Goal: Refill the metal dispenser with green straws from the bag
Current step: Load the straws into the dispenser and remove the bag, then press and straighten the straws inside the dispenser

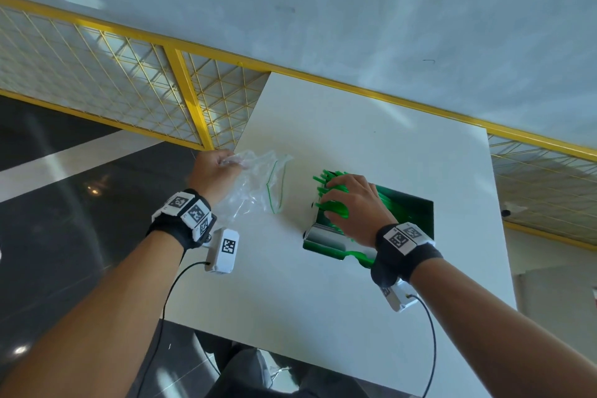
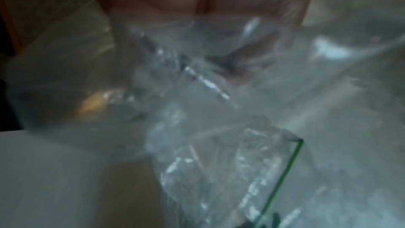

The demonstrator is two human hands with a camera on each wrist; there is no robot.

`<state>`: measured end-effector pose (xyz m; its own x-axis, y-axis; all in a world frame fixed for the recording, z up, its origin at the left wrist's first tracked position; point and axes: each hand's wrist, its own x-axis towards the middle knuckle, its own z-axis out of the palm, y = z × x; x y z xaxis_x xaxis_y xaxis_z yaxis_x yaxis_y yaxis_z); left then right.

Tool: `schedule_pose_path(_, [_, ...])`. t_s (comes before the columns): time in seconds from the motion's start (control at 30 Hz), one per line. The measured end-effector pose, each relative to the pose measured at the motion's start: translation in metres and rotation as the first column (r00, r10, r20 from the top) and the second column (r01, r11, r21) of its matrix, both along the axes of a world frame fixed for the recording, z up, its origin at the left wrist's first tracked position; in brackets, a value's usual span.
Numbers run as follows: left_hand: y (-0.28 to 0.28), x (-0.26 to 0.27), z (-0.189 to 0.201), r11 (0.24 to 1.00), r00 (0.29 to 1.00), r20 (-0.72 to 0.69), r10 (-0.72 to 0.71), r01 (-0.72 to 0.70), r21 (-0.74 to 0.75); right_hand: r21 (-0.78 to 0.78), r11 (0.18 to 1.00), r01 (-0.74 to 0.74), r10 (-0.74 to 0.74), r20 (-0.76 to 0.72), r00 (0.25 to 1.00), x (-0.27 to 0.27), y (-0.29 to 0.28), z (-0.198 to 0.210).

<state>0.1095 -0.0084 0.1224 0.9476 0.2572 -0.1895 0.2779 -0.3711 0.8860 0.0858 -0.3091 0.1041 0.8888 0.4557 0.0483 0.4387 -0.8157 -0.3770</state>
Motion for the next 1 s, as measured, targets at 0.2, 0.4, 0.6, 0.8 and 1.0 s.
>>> schedule_pose_path(0.2, [-0.028, -0.025, -0.051, 0.978, 0.962, -0.22, -0.161, 0.185, 0.093, 0.077, 0.997, 0.005, -0.002, -0.033, 0.999, 0.001, 0.0, 0.001])
schedule_pose_path(0.4, [-0.051, -0.034, -0.062, 0.873, 0.905, -0.368, -0.213, 0.345, 0.344, 0.179, 0.984, 0.005, 0.006, -0.06, 0.998, 0.002, -0.009, 0.005])
schedule_pose_path(0.6, [-0.064, -0.019, -0.057, 0.88, 0.953, -0.212, -0.214, 0.283, 0.381, 0.27, 0.961, 0.058, -0.047, -0.047, 0.998, -0.005, -0.017, 0.011])
schedule_pose_path(0.8, [-0.106, -0.006, -0.033, 0.925, 0.963, 0.071, -0.259, 0.226, 0.306, 0.192, 0.972, 0.138, -0.131, -0.048, 0.99, -0.012, -0.061, 0.012])
schedule_pose_path(1.0, [-0.165, 0.017, -0.027, 0.955, 0.955, -0.032, -0.295, 0.295, -0.007, -0.052, 0.981, 0.185, -0.192, -0.305, 0.933, -0.017, -0.104, -0.007])
